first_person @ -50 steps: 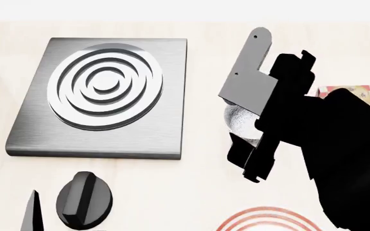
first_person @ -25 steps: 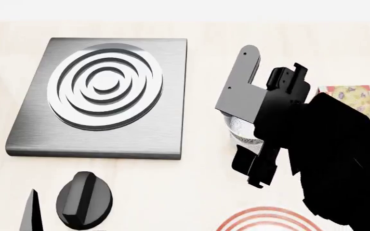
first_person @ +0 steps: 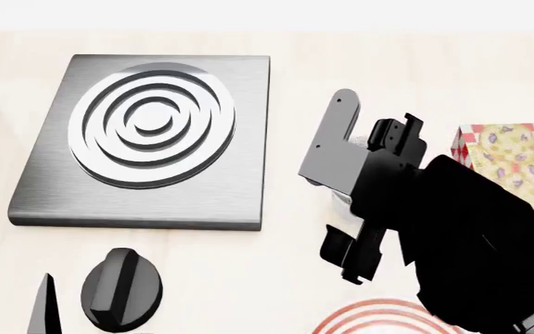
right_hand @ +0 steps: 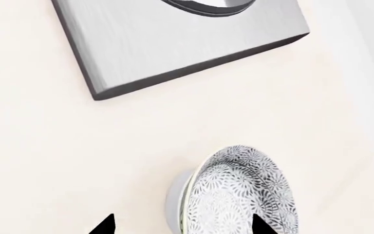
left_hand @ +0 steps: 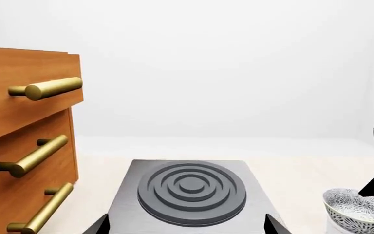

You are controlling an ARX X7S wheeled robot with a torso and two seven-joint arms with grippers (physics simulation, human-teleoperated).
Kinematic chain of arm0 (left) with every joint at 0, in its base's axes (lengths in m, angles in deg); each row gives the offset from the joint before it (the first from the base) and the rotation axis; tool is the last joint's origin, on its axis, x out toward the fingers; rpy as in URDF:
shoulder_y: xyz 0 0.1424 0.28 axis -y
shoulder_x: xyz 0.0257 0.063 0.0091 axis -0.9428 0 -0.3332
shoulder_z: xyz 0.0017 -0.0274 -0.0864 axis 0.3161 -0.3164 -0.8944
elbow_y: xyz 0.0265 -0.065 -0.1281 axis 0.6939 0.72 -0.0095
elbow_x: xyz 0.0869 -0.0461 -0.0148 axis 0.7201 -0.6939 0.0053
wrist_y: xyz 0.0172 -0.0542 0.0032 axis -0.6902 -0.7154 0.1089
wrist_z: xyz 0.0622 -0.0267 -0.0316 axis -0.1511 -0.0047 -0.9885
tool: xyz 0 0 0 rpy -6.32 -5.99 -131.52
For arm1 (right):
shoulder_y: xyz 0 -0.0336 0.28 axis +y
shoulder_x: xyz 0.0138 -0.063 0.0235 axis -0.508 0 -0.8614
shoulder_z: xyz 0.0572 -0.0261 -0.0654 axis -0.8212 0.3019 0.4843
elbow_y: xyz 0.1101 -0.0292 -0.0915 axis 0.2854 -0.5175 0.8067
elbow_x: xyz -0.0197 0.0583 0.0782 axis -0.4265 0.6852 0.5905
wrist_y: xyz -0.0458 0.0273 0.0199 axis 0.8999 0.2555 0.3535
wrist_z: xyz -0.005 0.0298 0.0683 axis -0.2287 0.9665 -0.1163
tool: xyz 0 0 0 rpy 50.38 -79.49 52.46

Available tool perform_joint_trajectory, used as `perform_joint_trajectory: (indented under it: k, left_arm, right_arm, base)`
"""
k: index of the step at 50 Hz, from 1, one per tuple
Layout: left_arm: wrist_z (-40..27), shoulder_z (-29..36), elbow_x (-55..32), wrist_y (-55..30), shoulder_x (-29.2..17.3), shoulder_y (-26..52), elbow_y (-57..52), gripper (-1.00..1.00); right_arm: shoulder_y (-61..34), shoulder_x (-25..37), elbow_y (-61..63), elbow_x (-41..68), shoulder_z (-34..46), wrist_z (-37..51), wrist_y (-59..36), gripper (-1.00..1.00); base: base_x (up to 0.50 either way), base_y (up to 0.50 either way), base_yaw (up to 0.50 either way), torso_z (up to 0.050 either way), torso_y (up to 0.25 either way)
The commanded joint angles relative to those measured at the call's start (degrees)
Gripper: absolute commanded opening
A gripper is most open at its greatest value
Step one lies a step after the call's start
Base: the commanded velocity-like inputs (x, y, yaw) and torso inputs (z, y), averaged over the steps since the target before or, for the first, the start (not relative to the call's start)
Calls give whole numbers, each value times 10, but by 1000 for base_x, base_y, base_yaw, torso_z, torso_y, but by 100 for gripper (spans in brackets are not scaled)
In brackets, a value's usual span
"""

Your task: Pick the akita bowl on the ramekin and place it on the plate.

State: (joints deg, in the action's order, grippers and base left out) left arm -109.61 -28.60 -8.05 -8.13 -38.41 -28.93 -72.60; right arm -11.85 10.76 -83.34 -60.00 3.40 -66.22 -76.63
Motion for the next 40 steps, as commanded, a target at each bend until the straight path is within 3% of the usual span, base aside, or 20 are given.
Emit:
perform_joint_trajectory:
  k: [1,40]
  left_arm:
    - [-3,1,-2,2,-2,0,1,100]
    - [-12,6,-9,6,-10,4,6,100]
  right_arm:
    - [15,-15,-47,0,-2,14,37,100]
    - [31,-53,-161,-17,0,59,109,100]
  base:
    - [0,0,0,0,0]
    - [0,0,0,0,0]
